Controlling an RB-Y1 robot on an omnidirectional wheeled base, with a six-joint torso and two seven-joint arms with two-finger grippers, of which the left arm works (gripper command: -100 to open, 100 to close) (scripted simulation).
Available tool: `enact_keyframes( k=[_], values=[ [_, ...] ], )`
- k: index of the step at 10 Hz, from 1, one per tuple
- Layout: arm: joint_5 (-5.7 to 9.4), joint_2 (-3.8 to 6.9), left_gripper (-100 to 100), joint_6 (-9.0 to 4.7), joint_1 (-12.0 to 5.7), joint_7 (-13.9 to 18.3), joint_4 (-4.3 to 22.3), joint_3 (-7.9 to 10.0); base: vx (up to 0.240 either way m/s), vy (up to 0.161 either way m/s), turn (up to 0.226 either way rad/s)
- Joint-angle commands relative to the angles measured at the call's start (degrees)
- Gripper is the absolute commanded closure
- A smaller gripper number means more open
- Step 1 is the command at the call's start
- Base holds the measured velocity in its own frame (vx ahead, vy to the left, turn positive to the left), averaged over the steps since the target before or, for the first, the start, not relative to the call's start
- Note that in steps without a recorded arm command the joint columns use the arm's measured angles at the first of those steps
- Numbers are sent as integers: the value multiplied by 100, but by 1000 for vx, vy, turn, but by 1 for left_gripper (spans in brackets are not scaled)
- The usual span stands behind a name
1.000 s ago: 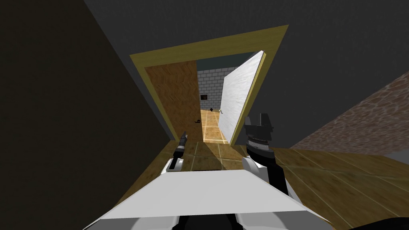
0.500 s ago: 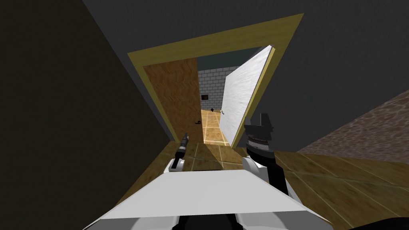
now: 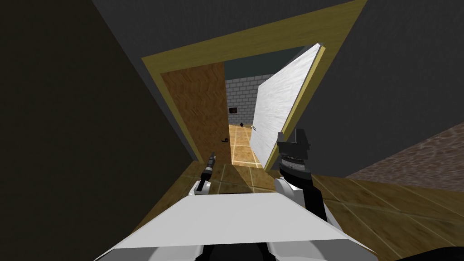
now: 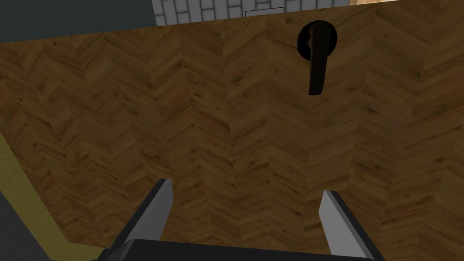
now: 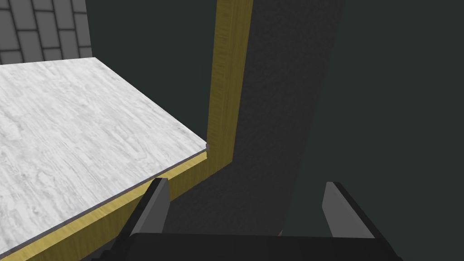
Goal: Push the door open
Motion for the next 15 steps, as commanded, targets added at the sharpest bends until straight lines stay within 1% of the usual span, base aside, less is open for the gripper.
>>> enact_keyframes(
  k=[1, 3, 4, 7, 8, 9, 11, 13, 14, 15],
  values=[
    [-27, -8, -100, -48, -101, 44, 229, -1, 103, -5, 26],
    [-58, -32, -100, -116, -212, 82, 505, -1, 99, 2, 29],
    [-58, -32, -100, -116, -212, 82, 505, -1, 67, -3, 10],
    [-104, -70, -100, -214, -372, 136, 905, -2, 76, -4, 24],
    [-131, -99, -100, -272, -467, 168, 1143, -2, 151, 5, 43],
    [-144, -114, -100, -301, -515, 184, 1262, -2, 143, 0, 30],
    [-191, -174, -100, -401, -678, 240, 1670, -3, 153, -16, 41],
    [-213, -204, -100, -447, -754, 266, 1860, -3, 147, -20, 24],
    [-236, -243, -100, -497, -835, 293, 2063, -4, 147, -20, 28],
    [-243, -256, -100, -513, -861, 302, 2129, -4, 146, -25, 23]
  ],
)
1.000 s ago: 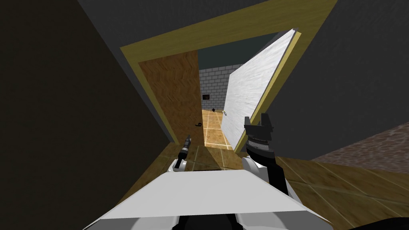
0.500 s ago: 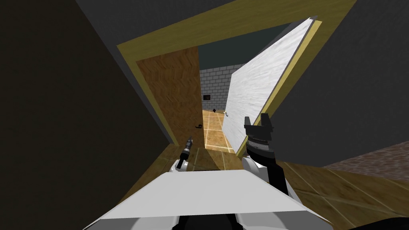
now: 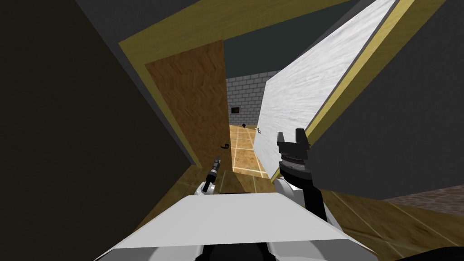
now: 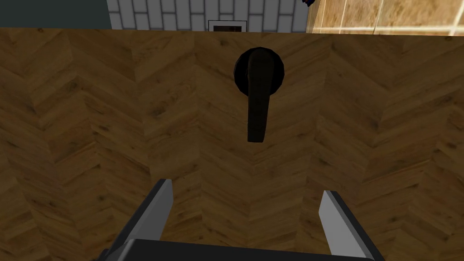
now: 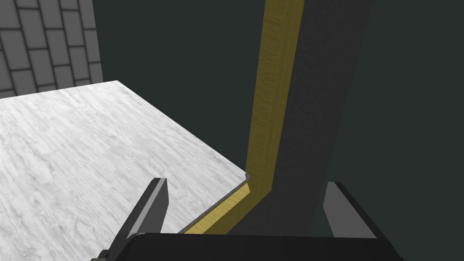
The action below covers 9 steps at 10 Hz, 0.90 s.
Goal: Push the door open
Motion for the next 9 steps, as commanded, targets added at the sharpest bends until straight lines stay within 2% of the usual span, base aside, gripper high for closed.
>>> enact_keyframes(
  k=[1, 2, 3, 4, 7, 9],
  values=[
    [-16, -38, -100, -57, -82, 16, 193, 5, 117, -6, 26],
    [-24, -53, -100, -73, -108, 25, 259, 5, 100, -2, 12],
    [-20, -47, -100, -49, -78, 18, 191, 2, 43, -3, 2],
    [-3, 39, -100, -60, -93, -3, 226, 20, 125, -11, -31],
    [20, 88, -100, -62, -105, -32, 255, 42, 185, -34, -23],
    [40, 83, -100, -64, -116, -57, 280, 62, 195, -29, -25]
  ],
)
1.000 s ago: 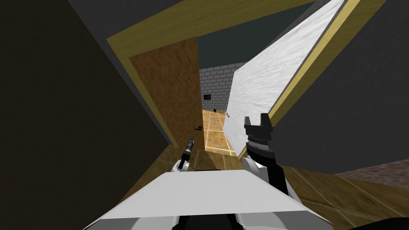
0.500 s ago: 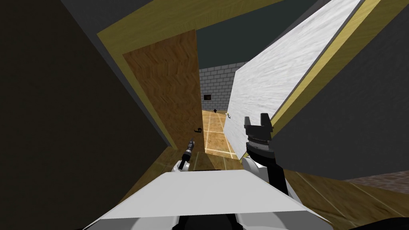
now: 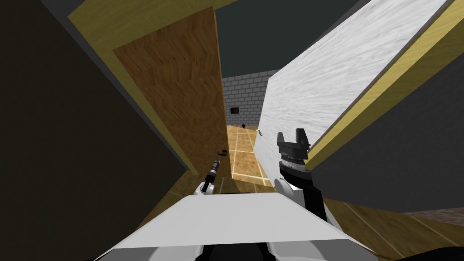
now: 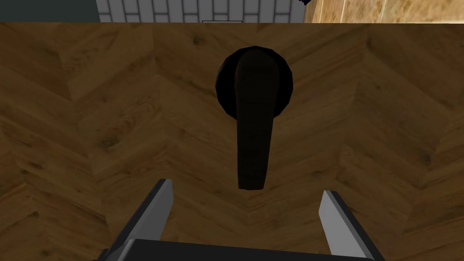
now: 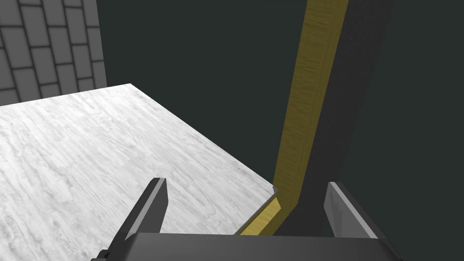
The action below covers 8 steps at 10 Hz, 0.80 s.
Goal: Push the door open
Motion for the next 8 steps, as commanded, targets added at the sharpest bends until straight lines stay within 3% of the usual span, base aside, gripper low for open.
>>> enact_keyframes(
  k=[1, 4, 5, 6, 8],
  values=[
    [16, -21, -100, -1, -7, -23, 17, 15, 183, -22, -20],
    [43, -130, -100, -3, -21, -55, 50, 41, 172, -35, -22],
    [35, -102, -100, 11, -12, -42, 23, 32, 73, -11, -2],
    [35, -102, 100, 11, -12, -42, 23, 32, -10, 0, 4],
    [35, -102, 100, 11, -12, -42, 23, 32, -24, 4, -5]
  ],
)
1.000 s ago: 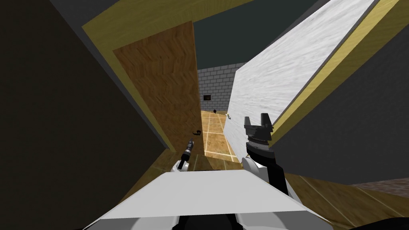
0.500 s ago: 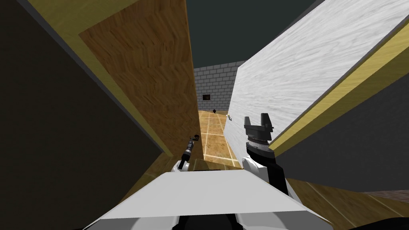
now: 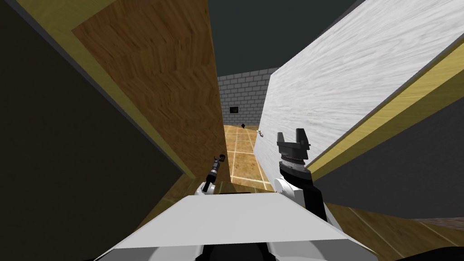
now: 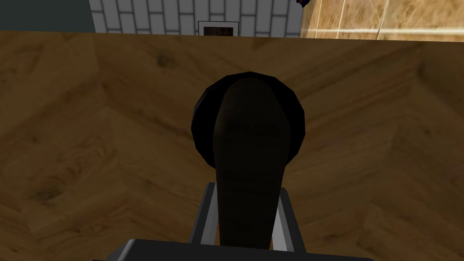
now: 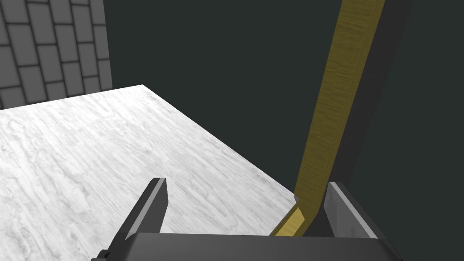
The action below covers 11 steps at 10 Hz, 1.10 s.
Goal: Push the door open
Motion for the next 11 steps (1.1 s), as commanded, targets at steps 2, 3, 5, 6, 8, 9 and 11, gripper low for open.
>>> enact_keyframes(
  k=[2, 3, 5, 6, 8, 9, 11],
  values=[
    [0, -1, 100, -6, 4, 1, -1, -1, -10, 2, 1],
    [0, -1, 100, -6, 4, 1, -1, -1, 0, 0, 0],
    [63, 97, 100, 11, 11, -49, 14, 98, 116, -65, 34],
    [88, 128, 100, 12, 11, -66, 16, 136, 165, -93, 46],
    [148, 189, 100, 15, 11, -108, 20, 228, 174, -73, 34],
    [148, 189, 100, 15, 11, -108, 20, 228, 146, -30, 3],
    [219, 246, 100, 18, 10, -158, 24, 336, 115, -28, 21]
  ],
)
